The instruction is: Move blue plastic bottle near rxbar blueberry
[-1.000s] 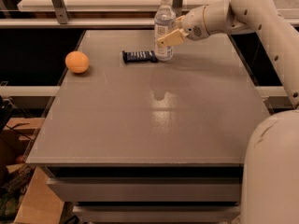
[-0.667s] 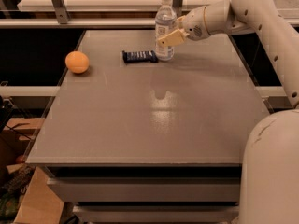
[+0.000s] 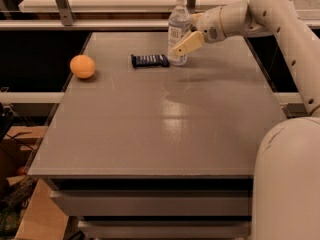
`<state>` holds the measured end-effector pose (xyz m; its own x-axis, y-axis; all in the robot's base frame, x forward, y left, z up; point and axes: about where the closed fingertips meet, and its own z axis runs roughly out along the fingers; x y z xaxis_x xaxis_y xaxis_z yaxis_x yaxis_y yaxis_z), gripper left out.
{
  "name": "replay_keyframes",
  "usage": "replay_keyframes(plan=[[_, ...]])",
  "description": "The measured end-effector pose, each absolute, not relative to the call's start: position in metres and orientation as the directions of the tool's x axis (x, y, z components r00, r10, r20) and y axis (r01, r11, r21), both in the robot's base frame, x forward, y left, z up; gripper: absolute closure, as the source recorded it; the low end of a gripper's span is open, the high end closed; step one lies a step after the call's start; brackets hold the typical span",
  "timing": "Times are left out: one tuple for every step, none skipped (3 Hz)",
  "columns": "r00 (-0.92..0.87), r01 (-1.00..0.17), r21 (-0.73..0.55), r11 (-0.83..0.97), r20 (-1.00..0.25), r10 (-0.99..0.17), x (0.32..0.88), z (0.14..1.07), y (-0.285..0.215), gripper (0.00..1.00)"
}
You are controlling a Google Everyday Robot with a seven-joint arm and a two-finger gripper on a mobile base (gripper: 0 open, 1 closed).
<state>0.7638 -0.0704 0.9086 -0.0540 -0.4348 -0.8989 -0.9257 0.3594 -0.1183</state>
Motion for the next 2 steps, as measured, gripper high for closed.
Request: replay_keyframes(plan=[[-0.052,-0.931,-0.110,0.347,-0.902,-0.428,0.7606,0.9106,-0.0698,0.00],[-0.048,-0.946,-0.097,0.309,-0.902,-0.429,0.7528,0.9115,-0.0687,0.00]])
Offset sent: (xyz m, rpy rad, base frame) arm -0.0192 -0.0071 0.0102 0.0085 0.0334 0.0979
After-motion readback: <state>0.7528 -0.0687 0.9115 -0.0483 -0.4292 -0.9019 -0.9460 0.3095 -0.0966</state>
